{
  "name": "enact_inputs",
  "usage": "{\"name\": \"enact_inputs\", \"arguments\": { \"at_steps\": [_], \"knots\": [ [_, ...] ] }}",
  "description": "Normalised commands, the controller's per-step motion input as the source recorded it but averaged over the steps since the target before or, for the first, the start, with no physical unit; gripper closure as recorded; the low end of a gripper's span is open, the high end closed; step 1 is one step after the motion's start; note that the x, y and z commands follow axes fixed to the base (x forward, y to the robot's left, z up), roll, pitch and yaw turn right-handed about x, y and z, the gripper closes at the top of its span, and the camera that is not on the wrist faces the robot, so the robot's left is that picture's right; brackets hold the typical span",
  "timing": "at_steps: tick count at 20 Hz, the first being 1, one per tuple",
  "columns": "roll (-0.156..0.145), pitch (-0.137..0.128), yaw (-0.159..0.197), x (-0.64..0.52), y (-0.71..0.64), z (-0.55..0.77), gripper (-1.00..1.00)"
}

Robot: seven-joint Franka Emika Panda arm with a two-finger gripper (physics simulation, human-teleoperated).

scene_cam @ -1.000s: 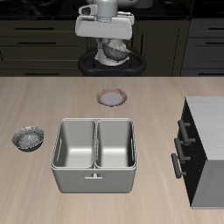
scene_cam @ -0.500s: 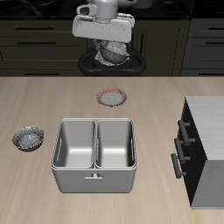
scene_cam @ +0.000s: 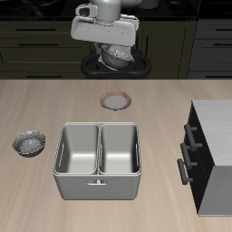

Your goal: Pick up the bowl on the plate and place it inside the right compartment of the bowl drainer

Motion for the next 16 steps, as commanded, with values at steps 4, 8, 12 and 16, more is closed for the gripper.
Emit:
{"name": "enact_inputs", "arguments": {
  "at_steps": [4,8,12,16],
  "knots": [
    [0.016,0.041,0.000,0.38,-0.08,0.20,1.00],
    [0.001,0.018,0.020,0.37,-0.12,0.24,1.00],
    [0.009,0.017,-0.006,0.32,-0.11,0.14,1.00],
    [-0.004,-0.005,0.018,0.31,-0.15,0.12,1.00]
  ]
}}
